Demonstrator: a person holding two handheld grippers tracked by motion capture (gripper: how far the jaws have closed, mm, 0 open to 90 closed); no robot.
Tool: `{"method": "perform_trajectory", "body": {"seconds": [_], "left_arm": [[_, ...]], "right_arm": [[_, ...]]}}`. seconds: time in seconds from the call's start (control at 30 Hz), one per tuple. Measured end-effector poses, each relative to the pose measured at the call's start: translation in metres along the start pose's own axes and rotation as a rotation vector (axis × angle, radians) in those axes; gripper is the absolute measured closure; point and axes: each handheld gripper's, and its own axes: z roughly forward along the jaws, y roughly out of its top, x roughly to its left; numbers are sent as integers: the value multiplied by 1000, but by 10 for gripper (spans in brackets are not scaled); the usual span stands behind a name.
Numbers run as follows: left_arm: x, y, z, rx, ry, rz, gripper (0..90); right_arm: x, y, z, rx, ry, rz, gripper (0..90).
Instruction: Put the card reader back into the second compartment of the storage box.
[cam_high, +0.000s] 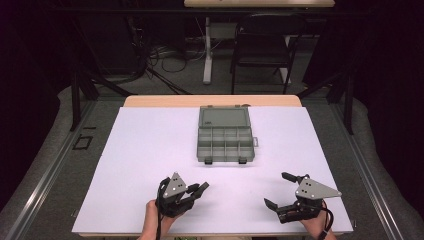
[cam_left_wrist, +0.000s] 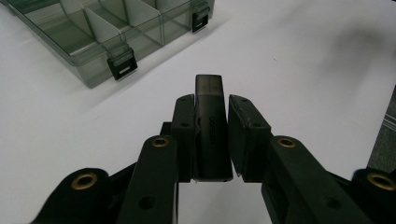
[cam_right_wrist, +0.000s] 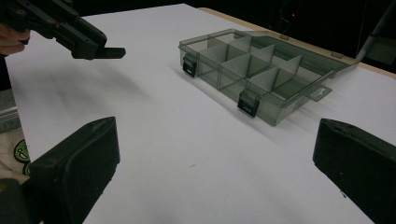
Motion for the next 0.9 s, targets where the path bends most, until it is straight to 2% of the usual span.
{"method": "perform_trajectory", "body": {"seconds": [0.4, 0.9], "left_arm": [[6, 10, 11, -9, -16, 14, 732], [18, 19, 20, -20, 7, 17, 732]], "right_arm": [[-1, 0, 0, 2, 0, -3, 4], [-1, 0, 5, 14, 9, -12, 5]]}}
